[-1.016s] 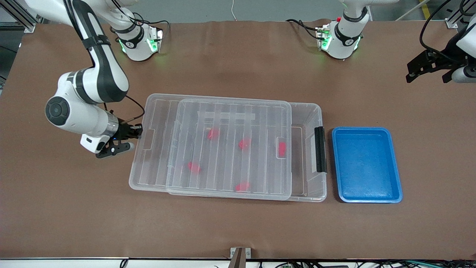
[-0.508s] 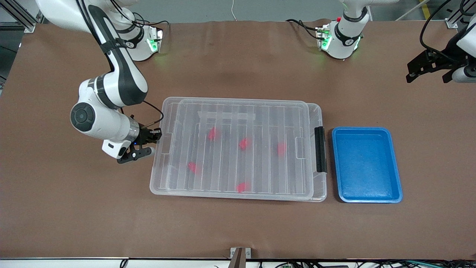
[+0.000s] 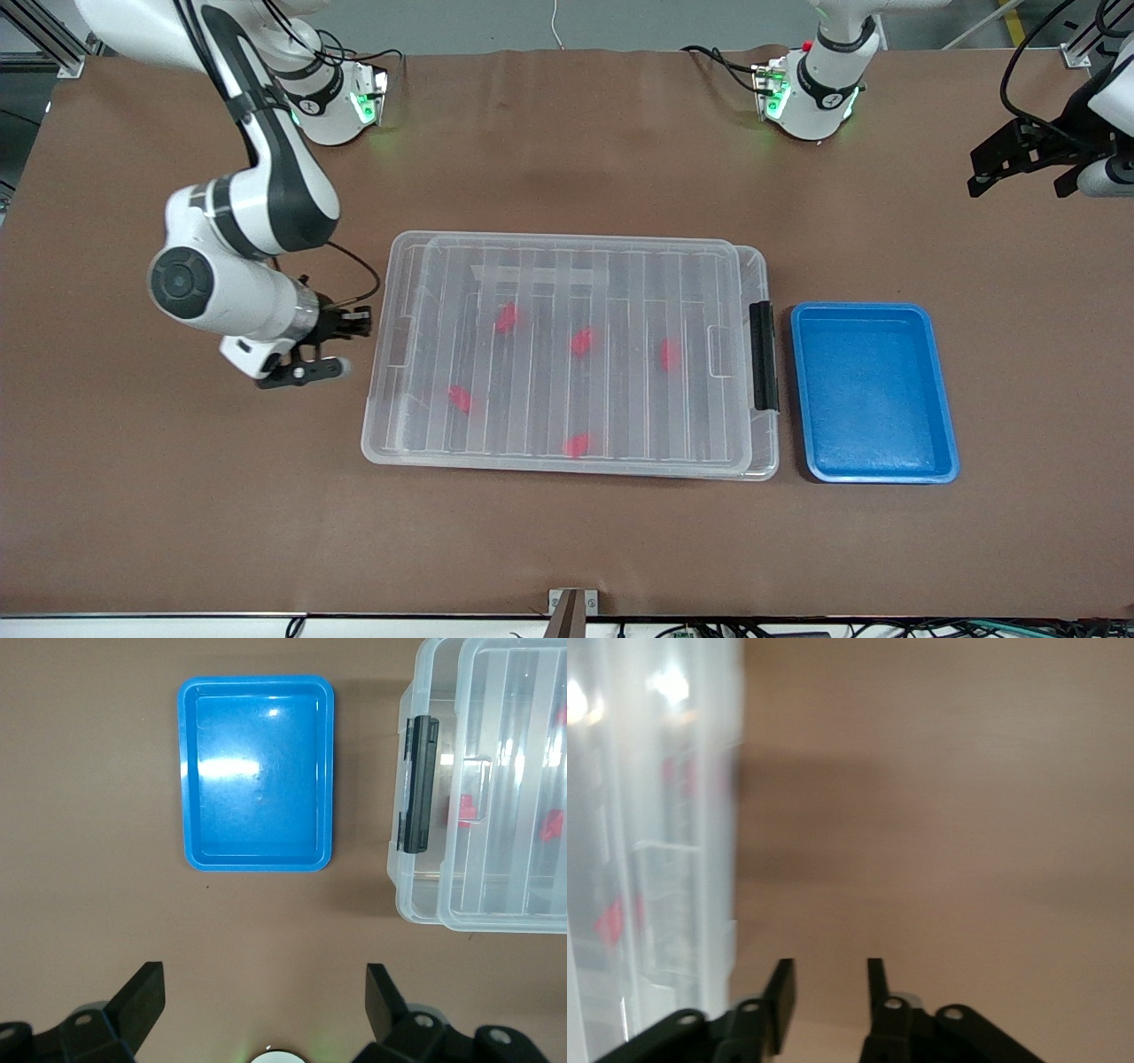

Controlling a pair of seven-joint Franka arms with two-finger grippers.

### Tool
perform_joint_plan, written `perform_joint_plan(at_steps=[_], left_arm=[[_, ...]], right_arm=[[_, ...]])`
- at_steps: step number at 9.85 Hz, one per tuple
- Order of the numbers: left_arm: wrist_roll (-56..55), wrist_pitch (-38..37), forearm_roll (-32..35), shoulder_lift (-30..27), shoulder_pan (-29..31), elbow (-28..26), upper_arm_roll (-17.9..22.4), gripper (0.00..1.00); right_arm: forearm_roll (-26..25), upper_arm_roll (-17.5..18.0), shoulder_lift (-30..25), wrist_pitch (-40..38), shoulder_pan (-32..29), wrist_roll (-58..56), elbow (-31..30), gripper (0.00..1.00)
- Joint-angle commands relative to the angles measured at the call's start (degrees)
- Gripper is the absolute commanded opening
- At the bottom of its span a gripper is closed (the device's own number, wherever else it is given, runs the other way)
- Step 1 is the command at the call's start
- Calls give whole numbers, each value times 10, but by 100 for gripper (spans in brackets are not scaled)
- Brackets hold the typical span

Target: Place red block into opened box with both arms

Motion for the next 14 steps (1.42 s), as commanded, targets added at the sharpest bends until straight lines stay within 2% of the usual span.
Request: perform_joint_plan(at_steps=[1, 3, 4, 6, 7, 8, 9, 10, 11, 12, 14], left_arm=[[6, 0, -3, 8, 0, -6, 2, 100], [7, 1, -3, 8, 0, -6, 1, 100], [7, 1, -4, 8, 0, -6, 1, 100], [8, -1, -7, 8, -1, -8, 1, 100], [7, -4, -6, 7, -1, -6, 1, 100], [9, -3, -3, 8, -1, -5, 1, 100], [7, -4, -1, 8, -1, -4, 1, 100], [5, -4, -1, 9, -2, 1, 0, 100], [5, -4, -1, 9, -1, 2, 0, 100], [6, -3, -1, 9, -1, 3, 0, 100], [6, -3, 0, 9, -1, 3, 0, 100]], right_arm=[[-52, 3, -107, -63, -25, 107, 2, 100], [-51, -2, -178, -106, -68, 103, 3, 100], [-49, -16, -199, -128, -79, 98, 9, 100], [-30, -71, -220, -225, -81, 30, 48, 100], [-30, -96, -220, -237, -82, 23, 67, 100], [-32, -105, -215, -239, -96, -11, 84, 100], [-25, -90, -209, -232, -143, -98, 83, 100], [-15, -52, -198, -230, -198, -131, 85, 100], [-16, -19, -194, -220, -224, -133, 88, 100], [-19, -16, -194, -216, -213, -128, 91, 100], [-19, -31, -190, -219, -175, -97, 104, 100]])
